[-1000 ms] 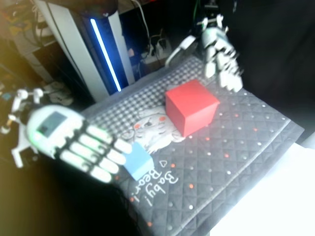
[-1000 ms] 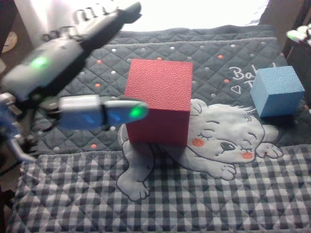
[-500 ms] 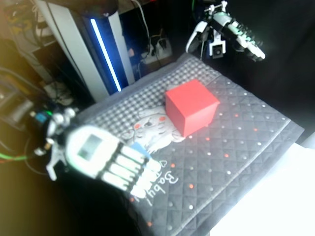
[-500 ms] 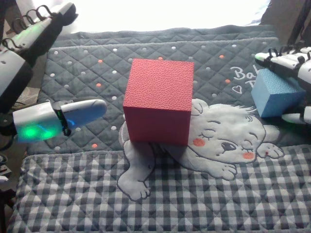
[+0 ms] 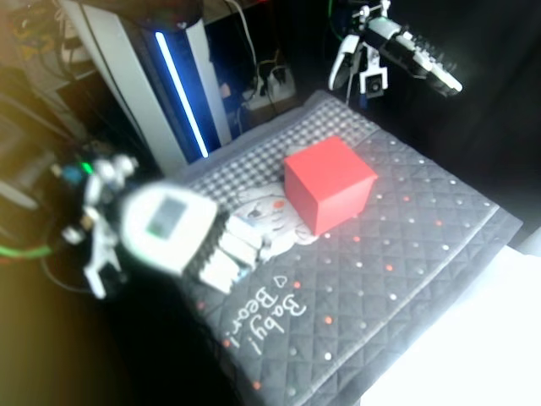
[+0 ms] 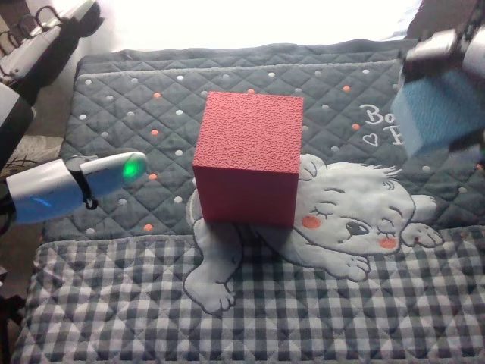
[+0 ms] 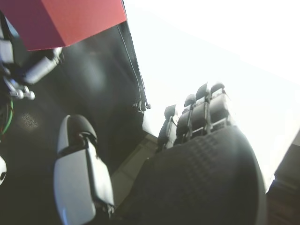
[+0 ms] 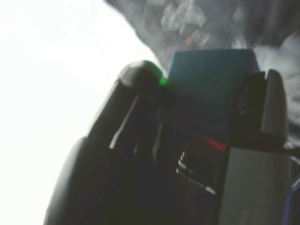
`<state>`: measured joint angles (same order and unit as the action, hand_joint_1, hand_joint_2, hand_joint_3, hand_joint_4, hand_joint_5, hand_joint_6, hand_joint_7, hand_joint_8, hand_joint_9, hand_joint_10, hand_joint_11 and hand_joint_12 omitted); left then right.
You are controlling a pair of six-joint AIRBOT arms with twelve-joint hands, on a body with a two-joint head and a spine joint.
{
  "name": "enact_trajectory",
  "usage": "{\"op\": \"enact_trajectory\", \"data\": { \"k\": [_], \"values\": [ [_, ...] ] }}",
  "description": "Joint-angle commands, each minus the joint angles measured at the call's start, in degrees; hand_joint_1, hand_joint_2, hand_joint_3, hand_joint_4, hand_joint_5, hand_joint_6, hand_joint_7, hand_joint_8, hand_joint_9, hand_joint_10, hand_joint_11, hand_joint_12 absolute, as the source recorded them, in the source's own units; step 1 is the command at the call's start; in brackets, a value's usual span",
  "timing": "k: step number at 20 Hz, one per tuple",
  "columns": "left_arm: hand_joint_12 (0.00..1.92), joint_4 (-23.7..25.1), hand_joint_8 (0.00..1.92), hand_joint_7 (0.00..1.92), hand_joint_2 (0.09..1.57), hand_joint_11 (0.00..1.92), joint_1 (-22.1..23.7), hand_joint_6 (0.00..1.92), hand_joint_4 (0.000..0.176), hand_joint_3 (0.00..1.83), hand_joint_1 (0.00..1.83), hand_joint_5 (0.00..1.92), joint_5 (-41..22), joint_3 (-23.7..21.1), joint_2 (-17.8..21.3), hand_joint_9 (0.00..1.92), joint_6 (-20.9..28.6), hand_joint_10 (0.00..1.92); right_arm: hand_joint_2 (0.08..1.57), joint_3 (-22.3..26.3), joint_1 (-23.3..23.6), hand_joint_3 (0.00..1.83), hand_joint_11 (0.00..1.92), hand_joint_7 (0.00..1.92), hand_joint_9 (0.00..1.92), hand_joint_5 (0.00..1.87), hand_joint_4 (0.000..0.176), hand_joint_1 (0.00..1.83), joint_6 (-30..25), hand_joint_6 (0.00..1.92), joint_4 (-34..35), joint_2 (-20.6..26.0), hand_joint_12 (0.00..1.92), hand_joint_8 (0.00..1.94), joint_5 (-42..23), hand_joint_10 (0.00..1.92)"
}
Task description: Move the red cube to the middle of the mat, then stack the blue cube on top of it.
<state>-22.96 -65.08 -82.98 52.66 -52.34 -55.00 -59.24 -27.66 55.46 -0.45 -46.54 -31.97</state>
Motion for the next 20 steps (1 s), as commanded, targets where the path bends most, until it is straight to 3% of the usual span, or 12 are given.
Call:
{"op": "enact_trajectory", "data": {
  "k": [1,3,4,6,10,11,12,13,14,15,17,20],
  "values": [
    [0.0,0.9,0.0,0.0,0.95,0.0,0.2,0.0,0.137,0.01,0.6,0.0,-7.7,-0.2,0.4,0.0,0.3,0.0,0.84,0.0,1.8,0.97,1.08,0.72,1.02,0.81,0.0,1.19,-2.9,1.54,-2.9,0.3,1.92,1.94,-6.7,1.92],
    [0.0,0.1,0.0,0.0,0.96,0.0,0.0,0.0,0.129,0.01,0.61,0.0,-8.2,-0.1,0.3,0.0,0.3,0.0,1.04,-0.9,5.7,0.7,1.08,0.7,1.02,0.54,0.0,1.14,-11.6,1.64,-10.1,0.3,1.92,1.94,-6.7,1.92],
    [0.0,-0.2,0.0,0.0,0.97,0.0,0.0,0.0,0.126,0.02,0.62,0.0,-8.5,0.0,0.3,0.0,0.3,0.0,0.95,-0.8,7.4,0.86,1.07,0.66,1.04,0.11,0.0,1.27,-12.7,0.41,-12.0,0.3,1.92,1.92,-6.8,1.92],
    [0.0,-0.5,0.0,0.0,1.0,0.0,-0.1,0.0,0.132,0.02,0.58,0.0,-8.7,0.1,0.3,0.0,0.3,0.0,0.9,-0.8,11.3,0.98,1.05,0.67,1.07,0.0,0.0,1.31,-15.6,0.02,-17.6,-0.6,1.92,1.94,-6.9,1.92],
    [0.0,-1.1,0.0,0.0,1.02,0.0,-0.2,0.0,0.121,0.02,0.55,0.0,-9.5,0.4,0.2,0.0,0.3,0.0,0.92,-0.7,15.2,0.95,1.05,0.65,1.05,0.12,0.0,1.31,-19.9,0.05,-24.2,-3.5,1.92,1.94,-8.3,1.92],
    [0.0,-1.2,0.0,0.0,1.04,0.0,-0.3,0.0,0.119,0.02,0.58,0.0,-9.5,0.4,0.2,0.0,0.3,0.0,0.9,-0.8,15.2,0.98,1.05,0.67,1.04,0.2,0.0,1.31,-20.4,0.36,-24.8,-4.4,1.92,1.94,-9.4,1.92],
    [0.0,-1.3,0.0,0.0,1.07,0.0,-0.3,0.0,0.107,0.03,0.55,0.0,-9.5,0.4,0.2,0.0,0.3,0.0,1.08,-0.8,15.1,0.62,1.01,0.67,1.01,0.42,0.0,1.17,-20.6,1.34,-25.0,-4.8,1.92,1.94,-9.7,1.92],
    [0.0,-1.6,0.0,0.0,1.09,0.0,-0.6,0.0,0.095,0.04,0.53,0.0,-9.8,0.4,0.2,0.0,0.3,0.0,1.27,-0.9,15.1,0.27,0.95,0.63,0.95,0.43,0.0,1.13,-20.8,1.49,-25.4,-5.7,1.92,1.94,-10.1,1.92],
    [0.0,-2.0,0.0,0.0,1.13,0.0,-0.9,0.0,0.108,0.02,0.53,0.0,-10.2,0.4,0.1,0.0,0.3,0.0,1.35,-1.3,15.1,0.11,0.93,0.62,0.94,0.42,0.0,1.12,-21.3,1.54,-25.9,-6.9,1.92,1.94,-10.6,1.92],
    [0.0,-2.4,0.0,0.0,1.17,0.0,-1.1,0.0,0.106,0.03,0.5,0.0,-10.4,0.3,0.1,0.0,0.3,0.0,1.07,-1.6,14.9,0.65,0.97,0.62,0.98,0.08,0.0,1.25,-22.4,0.92,-26.5,-7.8,1.92,1.91,-11.3,1.92],
    [0.0,-2.9,0.0,0.0,1.2,0.0,-1.4,0.0,0.11,0.03,0.53,0.0,-10.8,0.3,0.0,0.0,0.5,0.0,0.86,-2.3,13.9,0.97,0.9,0.72,0.98,0.13,0.0,1.33,-23.7,0.85,-26.5,-9.4,1.92,1.85,-12.5,1.92],
    [0.0,-3.3,0.0,0.0,1.22,0.0,-1.5,0.0,0.11,0.03,0.56,0.0,-11.2,0.3,-0.2,0.0,0.5,0.0,0.89,-3.5,11.8,0.9,0.93,0.7,1.0,0.01,0.0,1.32,-25.0,1.1,-24.7,-11.6,1.92,1.83,-14.2,1.92]
  ]
}}
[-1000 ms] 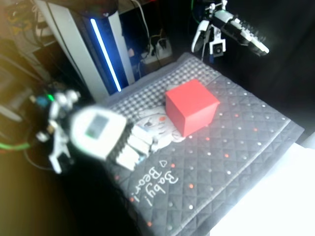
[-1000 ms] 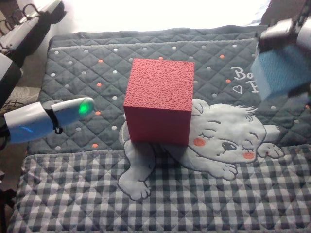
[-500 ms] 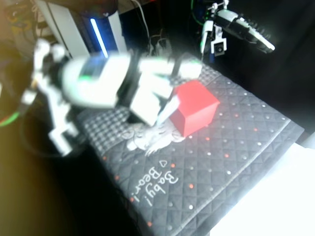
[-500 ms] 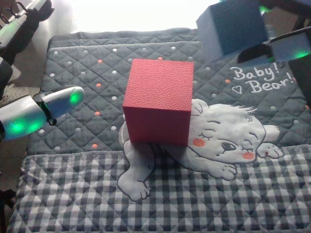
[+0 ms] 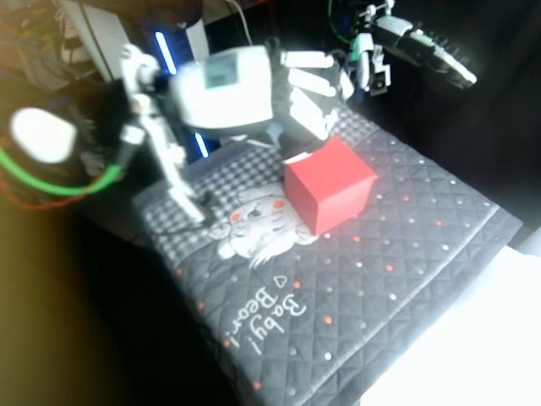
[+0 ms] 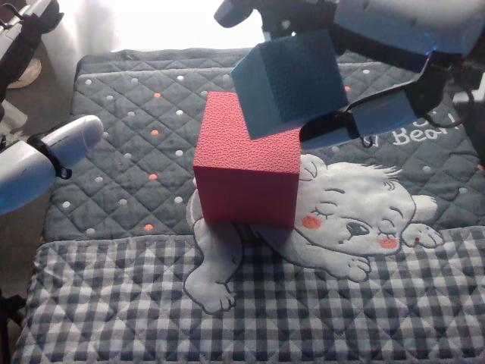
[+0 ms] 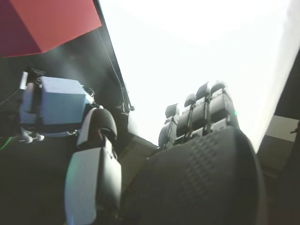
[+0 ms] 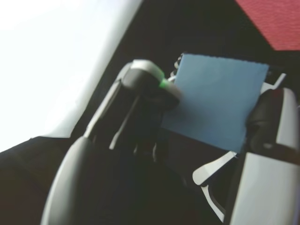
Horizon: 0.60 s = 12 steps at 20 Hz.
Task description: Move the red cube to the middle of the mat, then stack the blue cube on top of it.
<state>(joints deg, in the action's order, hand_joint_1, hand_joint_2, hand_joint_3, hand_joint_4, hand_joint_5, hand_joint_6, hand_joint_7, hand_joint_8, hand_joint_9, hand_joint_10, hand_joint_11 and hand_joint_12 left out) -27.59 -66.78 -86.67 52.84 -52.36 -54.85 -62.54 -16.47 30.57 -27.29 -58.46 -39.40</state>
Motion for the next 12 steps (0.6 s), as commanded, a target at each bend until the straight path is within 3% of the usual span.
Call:
{"op": "enact_trajectory", "data": {
  "k": [1,3,4,5,6,7,8,9,10,11,12],
  "values": [
    [0.0,1.3,0.0,0.0,1.23,0.0,0.2,0.0,0.129,0.03,0.58,0.0,-7.5,0.1,-0.1,0.0,0.4,0.0,0.9,-0.3,0.1,0.86,0.93,0.71,1.0,0.05,0.0,1.32,-0.1,1.18,2.4,0.1,1.92,1.78,-7.1,1.92],
    [0.0,1.1,0.0,0.0,1.24,0.0,0.1,0.0,0.139,0.03,0.6,0.0,-7.6,0.1,-0.1,0.0,0.4,0.0,0.91,-0.8,-1.1,0.81,0.92,0.71,0.98,0.07,0.0,1.32,-0.4,1.1,2.6,-0.5,1.92,1.75,-7.1,1.92],
    [0.0,1.0,0.0,0.0,1.25,0.0,0.1,0.0,0.139,0.02,0.62,0.0,-7.6,0.1,-0.2,0.0,0.4,0.0,0.95,-1.1,-1.6,0.76,0.89,0.68,0.95,0.04,0.0,1.31,-0.8,0.83,2.6,-0.8,1.92,1.77,-7.0,1.92],
    [0.0,0.8,0.0,0.0,1.25,0.0,0.1,0.0,0.137,0.02,0.66,0.0,-7.7,0.1,-0.3,0.0,0.4,0.0,0.97,-1.5,-1.8,0.74,0.88,0.66,0.94,0.01,0.0,1.3,-1.0,0.19,2.6,-1.2,1.92,1.79,-6.6,1.92],
    [0.0,0.6,0.0,0.0,1.26,0.0,-0.1,0.0,0.139,0.02,0.69,0.0,-7.9,0.1,-0.4,0.0,0.4,0.0,1.0,-2.0,-1.8,0.68,0.87,0.65,0.94,0.0,0.0,1.29,-1.0,0.04,2.5,-1.8,1.92,1.78,-5.4,1.92],
    [0.0,0.4,0.0,0.0,1.26,0.0,-0.2,0.0,0.142,0.02,0.71,0.0,-8.1,0.1,-0.4,0.0,0.5,0.0,1.1,-2.5,-1.8,0.51,0.83,0.6,0.89,0.13,0.0,1.27,-1.0,0.08,2.0,-2.4,1.92,1.78,-4.5,1.92],
    [0.0,0.1,0.0,0.0,1.25,0.0,-0.4,0.0,0.14,0.02,0.73,0.0,-8.3,0.1,-0.4,0.0,0.6,0.0,1.29,-2.8,-1.8,0.21,0.74,0.59,0.68,0.37,0.0,1.09,-1.0,1.33,1.6,-2.8,1.92,1.82,-3.5,1.92],
    [0.0,-0.1,0.0,0.0,1.25,0.0,-0.5,0.0,0.136,0.01,0.74,0.0,-8.4,0.1,-0.4,0.0,0.6,0.0,1.37,-3.0,-1.8,0.06,0.67,0.34,0.52,0.46,0.0,0.91,-1.0,1.65,1.4,-2.9,1.92,1.73,-2.8,1.92],
    [0.0,-0.2,0.0,0.0,1.25,0.0,-0.5,0.0,0.133,0.01,0.76,0.0,-8.5,0.1,-0.4,0.0,0.6,0.0,1.33,-3.1,-1.8,0.01,0.19,0.1,0.1,0.12,0.0,0.63,-1.0,1.37,1.4,-2.9,1.92,1.27,-2.6,1.68],
    [0.0,-0.5,0.0,0.0,1.25,0.0,-0.7,0.0,0.131,0.01,0.76,0.0,-8.8,0.1,-0.4,0.0,0.7,0.0,1.31,-3.5,-1.8,0.0,0.04,0.08,0.02,0.02,0.0,0.51,-1.0,1.06,1.1,-3.2,1.85,0.88,-1.6,1.39],
    [0.0,-0.6,0.0,0.0,1.25,0.0,-0.7,0.0,0.123,0.01,0.73,0.0,-9.0,0.1,-0.4,0.0,0.8,0.0,1.29,-3.5,-1.8,0.0,0.0,0.11,0.0,0.04,0.0,0.41,-1.0,0.42,0.8,-3.2,1.11,0.25,-1.2,0.72]
  ]
}}
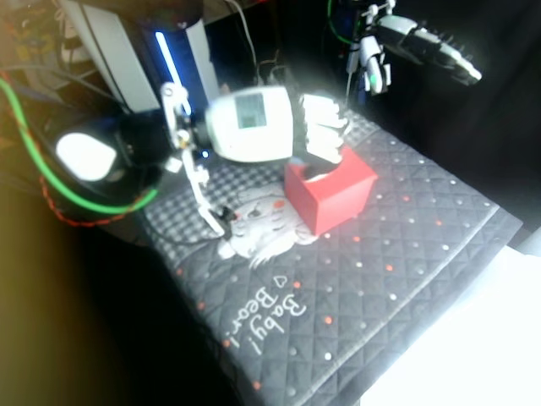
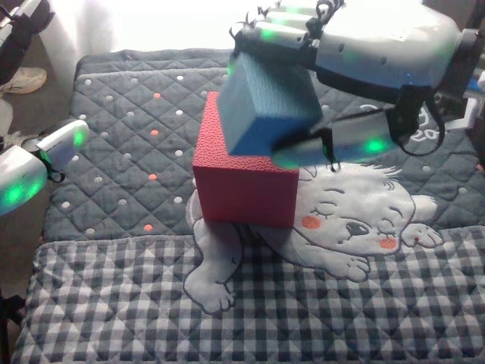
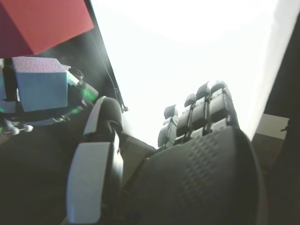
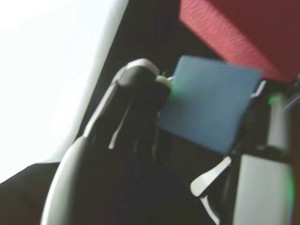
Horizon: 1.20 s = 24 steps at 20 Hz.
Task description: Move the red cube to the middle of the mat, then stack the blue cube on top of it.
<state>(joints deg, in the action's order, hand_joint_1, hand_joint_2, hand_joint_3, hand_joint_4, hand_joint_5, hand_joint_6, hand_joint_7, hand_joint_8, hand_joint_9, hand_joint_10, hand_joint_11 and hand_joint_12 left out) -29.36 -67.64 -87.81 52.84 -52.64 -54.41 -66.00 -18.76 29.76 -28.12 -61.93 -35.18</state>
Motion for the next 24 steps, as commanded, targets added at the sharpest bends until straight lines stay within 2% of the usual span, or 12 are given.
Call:
{"op": "enact_trajectory", "data": {
  "k": [1,2,5,6,7,14,15,16,17,18,22,24],
  "values": [
    [0.0,1.1,0.0,0.0,1.25,0.0,0.0,0.0,0.123,0.01,0.73,0.0,-8.0,0.1,-0.1,0.0,0.4,0.0,1.29,-0.1,0.5,0.0,0.0,0.11,0.0,0.04,0.0,0.41,-0.2,0.42,1.4,0.2,1.11,0.25,-5.1,0.72],
    [0.0,1.0,0.0,0.0,1.26,0.0,-0.1,0.0,0.116,0.01,0.69,0.0,-8.1,0.1,-0.1,0.0,0.5,0.0,1.33,-0.1,0.5,0.0,0.0,0.04,0.0,0.02,0.0,0.33,-0.2,0.2,1.1,0.2,0.5,0.03,-4.7,0.34],
    [0.0,1.0,0.0,0.0,1.26,0.0,-0.3,0.0,0.12,0.01,0.7,0.0,-8.1,0.0,-0.1,0.0,0.5,0.0,1.31,-0.2,0.6,0.0,0.0,0.0,0.0,0.0,0.0,0.32,-0.2,0.33,0.6,0.3,0.32,0.0,-3.9,0.21],
    [0.0,1.0,0.0,0.0,1.26,0.0,-0.3,0.0,0.131,0.01,0.67,0.0,-8.2,0.0,-0.1,0.0,0.6,0.0,1.3,-0.2,0.6,0.0,0.0,0.0,0.0,0.0,0.001,0.33,-0.2,0.07,0.5,0.3,0.14,0.0,-3.8,0.09],
    [0.0,1.0,0.0,0.0,1.26,0.0,-0.3,0.0,0.116,0.01,0.66,0.0,-8.2,0.0,-0.1,0.0,0.6,0.0,1.29,-0.2,0.6,0.0,0.0,0.0,0.0,0.0,0.001,0.34,-0.2,0.01,0.5,0.3,0.03,0.0,-3.7,0.02],
    [0.0,0.6,0.0,0.0,1.26,0.0,-0.7,0.0,0.126,0.0,0.66,0.0,-8.8,-0.1,-0.2,0.0,0.6,0.0,1.26,-0.8,0.7,0.0,0.0,0.0,0.0,0.0,0.0,0.34,-0.2,0.0,0.2,0.3,0.0,0.0,-2.2,0.0],
    [0.0,0.6,0.0,0.0,1.26,0.0,-0.7,0.0,0.129,0.01,0.66,0.0,-8.9,-0.1,-0.2,0.0,0.6,0.0,1.25,-0.9,0.8,0.0,0.0,0.0,0.0,0.0,0.008,0.36,-0.2,0.0,0.2,0.3,0.0,0.0,-2.2,0.0],
    [0.0,0.6,0.0,0.0,1.26,0.0,-0.8,0.0,0.134,0.0,0.66,0.0,-8.9,-0.2,-0.2,0.0,0.6,0.0,1.24,-0.9,0.9,0.0,0.0,0.0,0.0,0.0,0.048,0.37,-0.2,0.0,0.2,0.3,0.0,0.0,-2.1,0.0],
    [0.0,0.6,0.0,0.0,1.26,0.0,-0.9,0.0,0.135,0.0,0.65,0.0,-8.9,-0.2,-0.2,0.0,0.6,0.0,1.23,-0.9,1.0,0.0,0.0,0.0,0.0,0.0,0.064,0.36,-0.2,0.0,0.2,0.3,0.0,0.0,-2.1,0.0],
    [0.0,0.6,0.0,0.0,1.26,0.0,-0.9,0.0,0.119,0.01,0.66,0.0,-8.9,-0.2,-0.2,0.0,0.6,0.0,1.2,-0.9,1.0,0.0,0.0,0.0,0.0,0.0,0.055,0.4,-0.2,0.0,0.2,0.3,0.0,0.0,-2.0,0.0],
    [0.0,0.4,0.0,0.0,1.26,0.0,-1.0,0.0,0.135,0.0,0.65,0.0,-9.2,-0.2,-0.2,0.0,0.7,0.0,1.15,-0.9,1.0,0.0,0.0,0.0,0.0,0.0,0.035,0.45,-0.2,0.0,0.2,0.3,0.0,0.0,-1.9,0.0],
    [0.0,0.4,0.0,0.0,1.26,0.0,-1.1,0.0,0.123,0.0,0.65,0.0,-9.3,-0.2,-0.2,0.0,0.8,0.0,1.15,-0.5,1.0,0.0,0.0,0.0,0.0,0.0,0.031,0.45,-0.2,0.0,0.2,0.3,0.0,0.0,-1.9,0.0]
  ]
}}
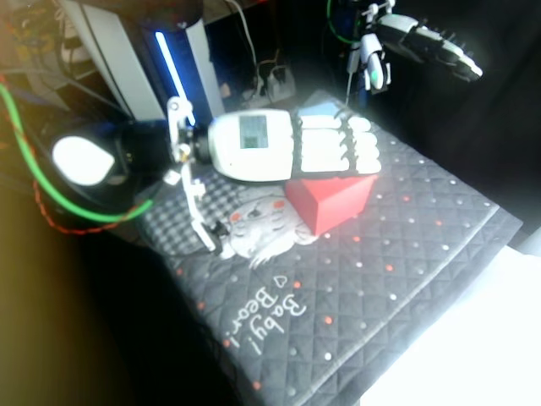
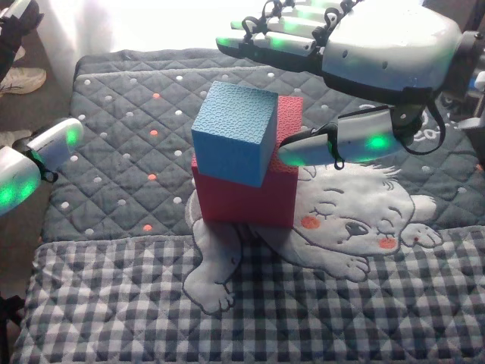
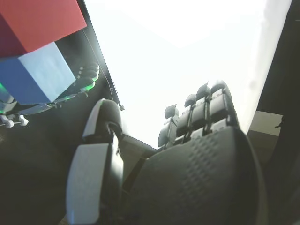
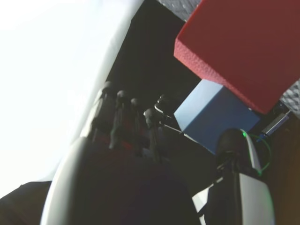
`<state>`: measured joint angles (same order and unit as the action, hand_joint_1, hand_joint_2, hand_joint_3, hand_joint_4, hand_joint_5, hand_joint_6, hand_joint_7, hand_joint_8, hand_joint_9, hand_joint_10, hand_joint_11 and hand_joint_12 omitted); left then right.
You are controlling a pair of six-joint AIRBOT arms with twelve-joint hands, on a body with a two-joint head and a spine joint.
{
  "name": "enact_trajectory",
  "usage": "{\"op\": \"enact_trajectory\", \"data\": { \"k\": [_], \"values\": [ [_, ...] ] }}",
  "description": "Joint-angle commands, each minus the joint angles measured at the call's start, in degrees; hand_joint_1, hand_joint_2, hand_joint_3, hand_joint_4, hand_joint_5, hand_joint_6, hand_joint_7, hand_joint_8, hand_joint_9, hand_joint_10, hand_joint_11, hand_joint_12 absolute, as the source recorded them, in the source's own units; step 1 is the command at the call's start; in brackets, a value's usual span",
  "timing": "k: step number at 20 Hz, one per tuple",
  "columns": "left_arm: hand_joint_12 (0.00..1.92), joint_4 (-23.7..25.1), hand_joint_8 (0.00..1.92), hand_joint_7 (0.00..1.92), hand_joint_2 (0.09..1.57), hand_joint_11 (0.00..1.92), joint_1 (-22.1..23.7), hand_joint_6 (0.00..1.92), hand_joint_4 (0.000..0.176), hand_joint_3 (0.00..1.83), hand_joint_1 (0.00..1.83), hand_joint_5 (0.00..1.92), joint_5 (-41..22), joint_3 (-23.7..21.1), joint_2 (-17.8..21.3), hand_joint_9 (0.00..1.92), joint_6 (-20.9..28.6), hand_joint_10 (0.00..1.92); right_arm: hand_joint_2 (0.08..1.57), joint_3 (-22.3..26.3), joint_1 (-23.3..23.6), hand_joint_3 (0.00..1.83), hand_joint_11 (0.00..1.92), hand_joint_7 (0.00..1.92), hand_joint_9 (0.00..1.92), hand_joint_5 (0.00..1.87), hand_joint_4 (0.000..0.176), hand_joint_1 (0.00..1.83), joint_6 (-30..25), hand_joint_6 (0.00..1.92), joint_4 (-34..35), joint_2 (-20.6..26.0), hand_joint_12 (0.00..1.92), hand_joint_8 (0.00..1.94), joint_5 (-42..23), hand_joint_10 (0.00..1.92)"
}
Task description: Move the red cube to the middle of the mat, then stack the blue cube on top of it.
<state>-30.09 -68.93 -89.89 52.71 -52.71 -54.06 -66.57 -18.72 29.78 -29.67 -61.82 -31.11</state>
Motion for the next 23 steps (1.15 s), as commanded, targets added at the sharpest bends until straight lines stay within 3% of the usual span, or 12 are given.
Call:
{"op": "enact_trajectory", "data": {
  "k": [1,3,4,6,8,10,12,13,17,20,21,23],
  "values": [
    [0.0,1.1,0.0,0.0,1.27,0.0,0.1,0.0,0.122,0.01,0.68,0.0,-7.4,-0.1,-0.1,0.0,0.5,0.0,1.16,1.2,1.0,0.0,0.0,0.0,0.0,0.0,0.035,0.43,-0.2,0.0,1.6,1.7,0.0,0.0,-6.4,0.0],
    [0.0,1.3,0.0,0.0,1.27,0.0,0.1,0.0,0.133,0.01,0.66,0.0,-7.9,-0.2,-0.1,0.0,0.5,0.0,1.17,4.0,1.3,0.0,0.0,0.0,0.0,0.0,0.042,0.44,0.0,0.0,1.5,7.0,0.0,0.0,-7.5,0.0],
    [0.0,1.4,0.0,0.0,1.27,0.0,0.0,0.0,0.137,0.0,0.67,0.0,-8.1,-0.3,-0.1,0.0,0.5,0.0,1.22,5.1,1.8,0.01,0.0,0.0,0.0,0.0,0.0,0.44,0.2,0.0,1.5,9.4,0.0,0.0,-7.7,0.0],
    [0.0,1.3,0.0,0.0,1.27,0.0,-0.8,0.0,0.118,0.01,0.68,0.0,-8.7,-0.4,0.0,0.0,0.7,0.0,1.25,8.4,3.3,0.02,0.0,0.0,0.0,0.0,0.0,0.45,4.1,0.0,3.4,16.1,0.0,0.0,-7.9,0.0],
    [0.0,0.8,0.0,0.0,1.27,0.0,-1.7,0.0,0.136,0.0,0.67,0.0,-9.3,-0.6,0.2,0.0,1.7,0.0,1.26,12.0,2.5,0.02,0.0,0.0,0.0,0.0,0.0,0.48,11.1,0.0,7.4,21.5,0.0,0.0,-8.6,0.0],
    [0.0,1.2,0.0,0.0,1.27,0.0,-1.8,0.0,0.109,0.0,0.71,0.0,-9.3,-0.8,0.4,0.0,1.7,0.0,1.27,13.6,0.1,0.01,0.0,0.0,0.0,0.0,0.017,0.44,12.6,0.0,10.3,24.4,0.0,0.0,-9.9,0.0],
    [0.0,1.4,0.0,0.0,1.26,0.0,-1.8,0.0,0.104,0.0,0.73,0.0,-9.3,-0.7,0.3,0.0,1.6,0.0,1.25,16.4,-7.1,0.0,0.0,0.0,0.0,0.0,0.018,0.46,23.6,0.0,22.6,26.8,0.0,0.0,-17.4,0.0],
    [0.0,1.6,0.0,0.0,1.26,0.0,-1.8,0.0,0.098,0.0,0.68,0.0,-9.3,-0.7,0.4,0.0,1.6,0.0,1.23,17.5,-10.9,0.0,0.0,0.0,0.0,0.0,0.107,0.57,28.0,0.0,27.1,27.6,0.0,0.0,-21.2,0.0],
    [0.0,2.5,0.0,0.0,1.27,0.0,-1.7,0.0,0.115,0.01,0.63,0.0,-9.4,-0.8,1.3,0.0,1.5,0.0,1.28,20.3,-24.6,0.01,0.0,0.0,0.0,0.0,0.132,0.52,30.7,0.0,36.9,29.8,0.0,0.0,-37.3,0.0],
    [0.0,3.3,0.0,0.0,1.26,0.0,-1.7,0.0,0.134,0.0,0.59,0.0,-9.4,-1.5,2.9,0.0,0.7,0.0,1.26,21.3,-27.3,0.0,0.0,0.0,0.0,0.0,0.106,0.53,31.4,0.0,38.0,29.8,0.0,0.0,-43.2,0.0],
    [0.0,3.6,0.0,0.0,1.26,0.0,-1.7,0.0,0.139,0.0,0.59,0.0,-9.4,-1.8,3.6,0.0,0.3,0.0,1.3,21.8,-27.6,0.02,0.0,0.0,0.0,0.0,0.079,0.49,32.4,0.0,38.1,30.3,0.0,0.0,-44.7,0.0],
    [0.0,5.1,0.0,0.0,1.27,0.0,-0.8,0.0,0.154,0.0,0.5,0.0,-9.4,-2.0,4.9,0.0,-0.3,0.0,1.32,23.3,-28.0,0.02,0.0,0.0,0.0,0.0,0.076,0.48,35.7,0.0,38.4,31.7,0.0,0.0,-47.1,0.0]
  ]
}}
